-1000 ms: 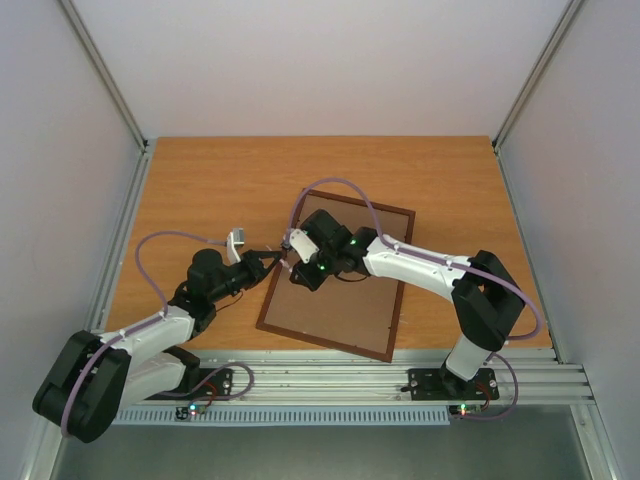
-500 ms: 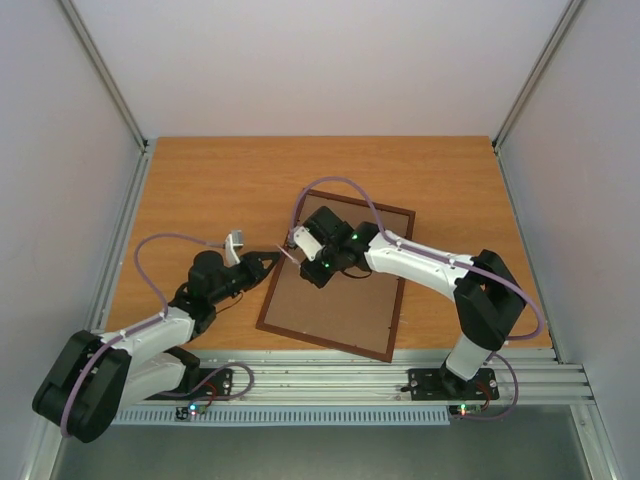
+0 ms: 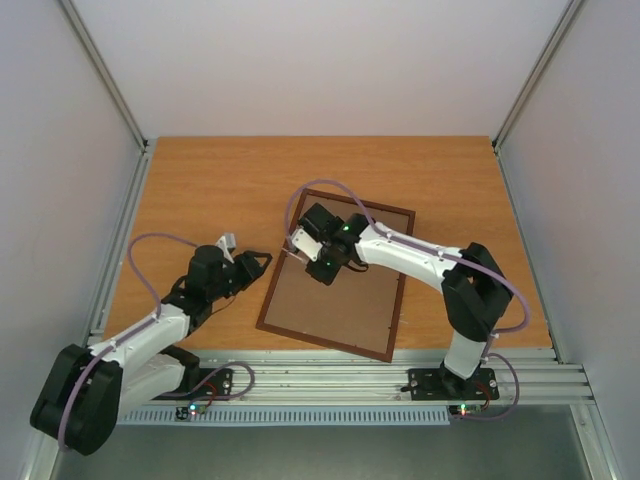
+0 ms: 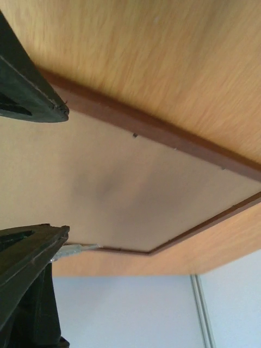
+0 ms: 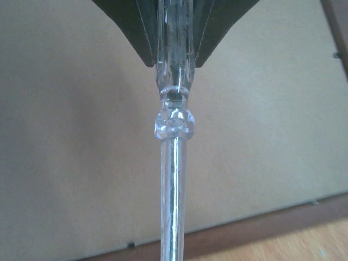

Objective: Take the photo out of the frame
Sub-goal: Pick up the screwdriver from the photo frame, then release the photo frame item from the photo frame.

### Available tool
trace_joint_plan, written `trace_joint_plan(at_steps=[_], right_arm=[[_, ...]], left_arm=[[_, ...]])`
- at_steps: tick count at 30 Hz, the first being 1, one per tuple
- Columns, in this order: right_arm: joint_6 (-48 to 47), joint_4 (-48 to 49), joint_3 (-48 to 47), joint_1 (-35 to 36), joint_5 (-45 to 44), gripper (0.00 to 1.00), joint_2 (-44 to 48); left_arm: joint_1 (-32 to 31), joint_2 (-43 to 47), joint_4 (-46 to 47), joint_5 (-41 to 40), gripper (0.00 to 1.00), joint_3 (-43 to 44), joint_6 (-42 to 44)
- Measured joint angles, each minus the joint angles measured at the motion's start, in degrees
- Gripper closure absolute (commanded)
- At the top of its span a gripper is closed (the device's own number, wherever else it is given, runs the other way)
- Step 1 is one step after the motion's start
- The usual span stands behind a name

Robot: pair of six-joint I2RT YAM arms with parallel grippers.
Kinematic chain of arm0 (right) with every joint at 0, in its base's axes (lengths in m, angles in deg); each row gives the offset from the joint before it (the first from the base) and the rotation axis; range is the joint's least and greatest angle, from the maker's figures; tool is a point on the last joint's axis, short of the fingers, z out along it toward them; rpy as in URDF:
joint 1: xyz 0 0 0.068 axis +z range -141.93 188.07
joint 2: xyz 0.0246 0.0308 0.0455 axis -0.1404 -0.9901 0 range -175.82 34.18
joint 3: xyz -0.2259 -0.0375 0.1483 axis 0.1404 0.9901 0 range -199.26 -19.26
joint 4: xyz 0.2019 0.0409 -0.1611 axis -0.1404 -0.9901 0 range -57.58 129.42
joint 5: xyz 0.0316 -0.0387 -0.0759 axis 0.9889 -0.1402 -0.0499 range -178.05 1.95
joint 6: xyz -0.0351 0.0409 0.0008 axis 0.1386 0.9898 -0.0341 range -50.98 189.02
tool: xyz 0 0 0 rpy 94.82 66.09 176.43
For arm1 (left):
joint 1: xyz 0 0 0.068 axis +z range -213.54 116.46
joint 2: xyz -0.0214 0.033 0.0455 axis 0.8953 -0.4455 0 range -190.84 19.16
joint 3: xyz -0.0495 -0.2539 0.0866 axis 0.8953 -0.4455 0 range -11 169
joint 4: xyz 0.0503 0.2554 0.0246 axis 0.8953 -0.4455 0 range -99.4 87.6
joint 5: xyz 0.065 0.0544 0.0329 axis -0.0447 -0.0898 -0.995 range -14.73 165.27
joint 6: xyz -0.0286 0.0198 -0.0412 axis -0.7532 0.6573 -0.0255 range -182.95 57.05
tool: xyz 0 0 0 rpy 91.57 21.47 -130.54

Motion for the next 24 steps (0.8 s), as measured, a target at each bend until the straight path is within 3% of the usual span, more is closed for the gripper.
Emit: trace_joint_plan(at_steps=[6, 12, 24], right_arm=[[-4.4, -4.9, -3.2, -0.2, -2.0, 0.99, -5.7], [-6.9, -7.5, -5.6, -0.6, -2.6, 0.99, -10.3], [-8.4, -10.1, -10.1, -2.5, -3.2, 0.99, -17.5]], left_arm=[[1.8, -1.7, -12.7, -2.9, 0.38, 7.1, 7.1], [2.3, -11.4, -17.7, -2.3, 0.38, 12.5, 13.0], [2.3, -25.5, -18.5, 2.1, 0.52, 17.6, 17.4]])
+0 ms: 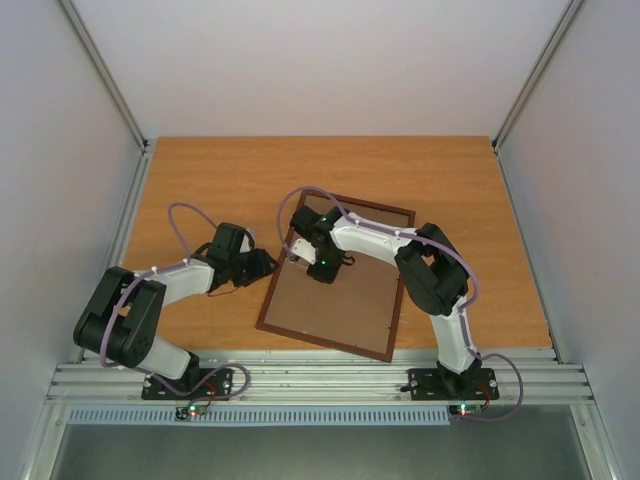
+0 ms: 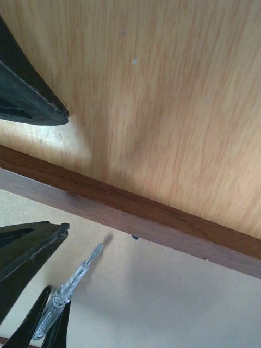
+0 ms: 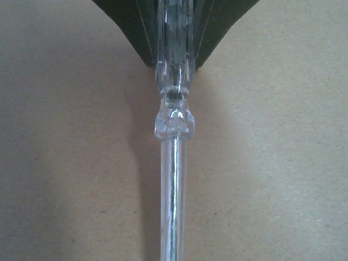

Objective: Take the photo out of the frame
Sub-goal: Release the photo frame item from the photo frame.

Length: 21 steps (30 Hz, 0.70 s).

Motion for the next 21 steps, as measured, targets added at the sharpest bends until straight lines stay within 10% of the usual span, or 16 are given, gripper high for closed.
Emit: trace_joint_plan(at_steps=[21], right_arm=[[-0.5, -4.2, -6.5, -0.8, -0.6, 0.99, -4.3]], left_arm=[[0.3, -6.9, 5.4, 5.0, 0.78, 2.3, 1.2]])
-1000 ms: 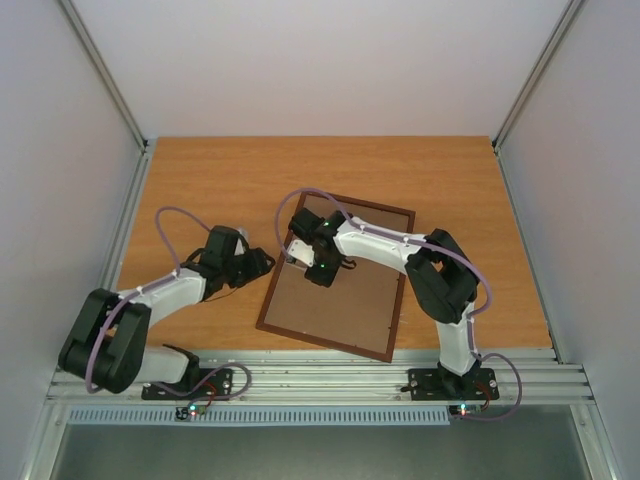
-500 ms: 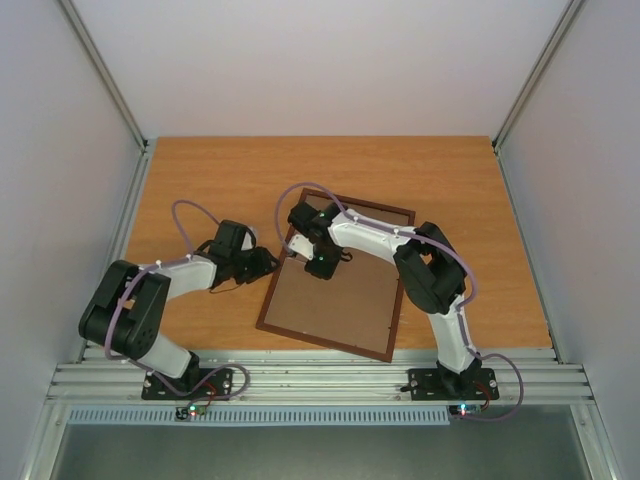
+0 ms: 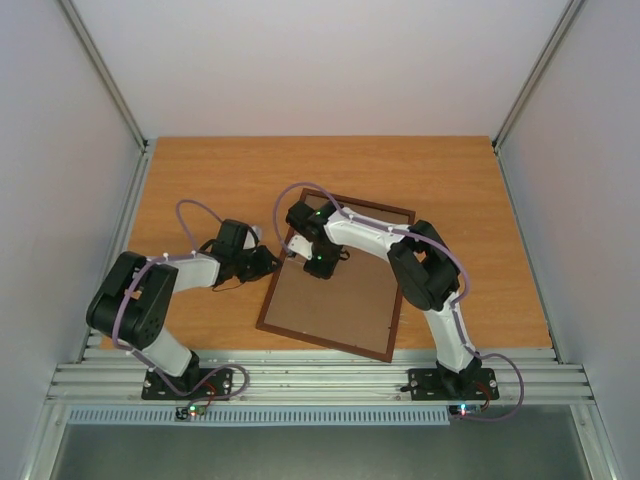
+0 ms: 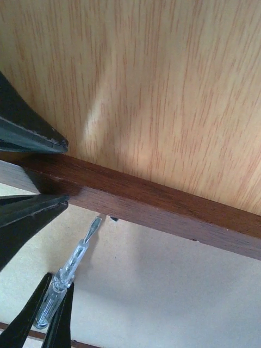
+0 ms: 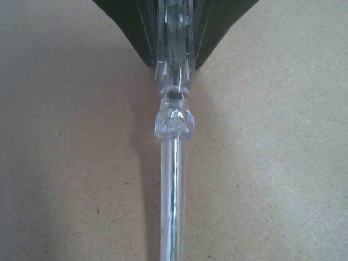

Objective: Take the photo out of the frame
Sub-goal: Release the photo frame item from the photo frame.

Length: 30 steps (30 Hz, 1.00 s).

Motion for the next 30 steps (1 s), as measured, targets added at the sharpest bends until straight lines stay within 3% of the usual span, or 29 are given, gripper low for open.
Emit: trace_joint_plan(at_steps=[9, 30], right_arm=[[0.0, -1.8, -2.3, -0.2, -0.2, 0.99, -1.5], [0.5, -5.2, -7.3, -0.3, -1.9, 0.99, -4.0]], left_arm=[[0.1, -0.6, 1.0, 0.7, 0.83, 0.0, 0.0], [0.3, -0.6, 2.8, 0.9, 0.85, -0.5, -0.1]])
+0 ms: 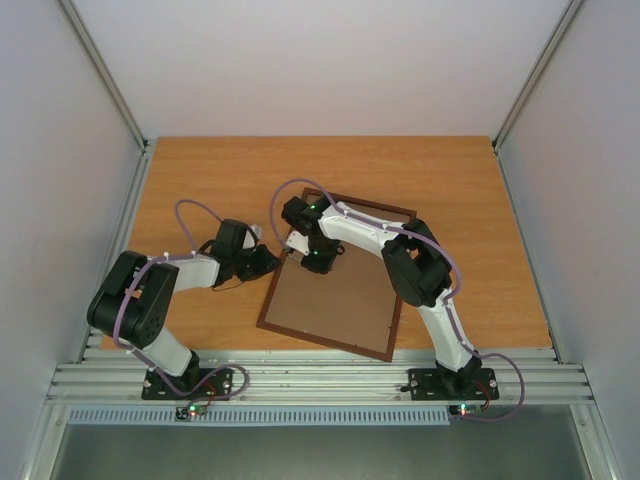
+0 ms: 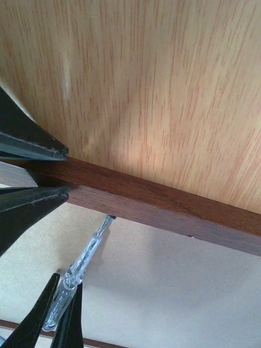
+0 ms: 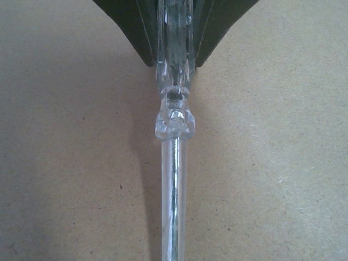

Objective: Take the photo out of the frame
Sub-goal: Release the photo frame item from the photo frame.

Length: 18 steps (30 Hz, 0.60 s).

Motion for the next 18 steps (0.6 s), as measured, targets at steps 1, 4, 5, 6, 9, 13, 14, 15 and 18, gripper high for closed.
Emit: trace_joint_plan(at_steps=[1, 4, 5, 6, 9, 13, 14, 15, 18], right_arm=[[0.0, 0.0, 0.0, 0.0, 0.0, 0.99, 0.0], [0.0, 0.3, 0.4, 0.0, 0.0, 0.99, 0.0], [0.0, 0.6, 0.7, 0.0, 0.1, 0.99, 0.0], [0.1, 0.8, 0.9, 0.0, 0.1, 0.99, 0.1], [0.2, 1.1, 1.6, 0.0, 0.2, 0.99, 0.5], [0.2, 1.2, 1.8, 0.0, 0.2, 0.99, 0.7], [0.2, 1.2, 1.8, 0.0, 0.2, 0.99, 0.7], [0.2, 1.2, 1.9, 0.0, 0.2, 0.99, 0.7], [0.2, 1.3, 2.2, 0.0, 0.3, 0.99, 0.8]], left_arm=[[0.0, 0.0, 0.0, 0.0, 0.85, 0.0, 0.0], [0.0, 0.0, 0.0, 0.0, 0.85, 0.0, 0.0], [0.0, 0.0, 0.0, 0.0, 0.85, 0.0, 0.0], [0.0, 0.0, 0.0, 0.0, 0.85, 0.0, 0.0], [0.0, 0.0, 0.0, 0.0, 0.85, 0.0, 0.0], [0.0, 0.0, 0.0, 0.0, 0.85, 0.0, 0.0], [0.0, 0.0, 0.0, 0.0, 0.86, 0.0, 0.0], [0.0, 0.0, 0.0, 0.0, 0.86, 0.0, 0.0], [0.0, 0.0, 0.0, 0.0, 0.86, 0.0, 0.0]])
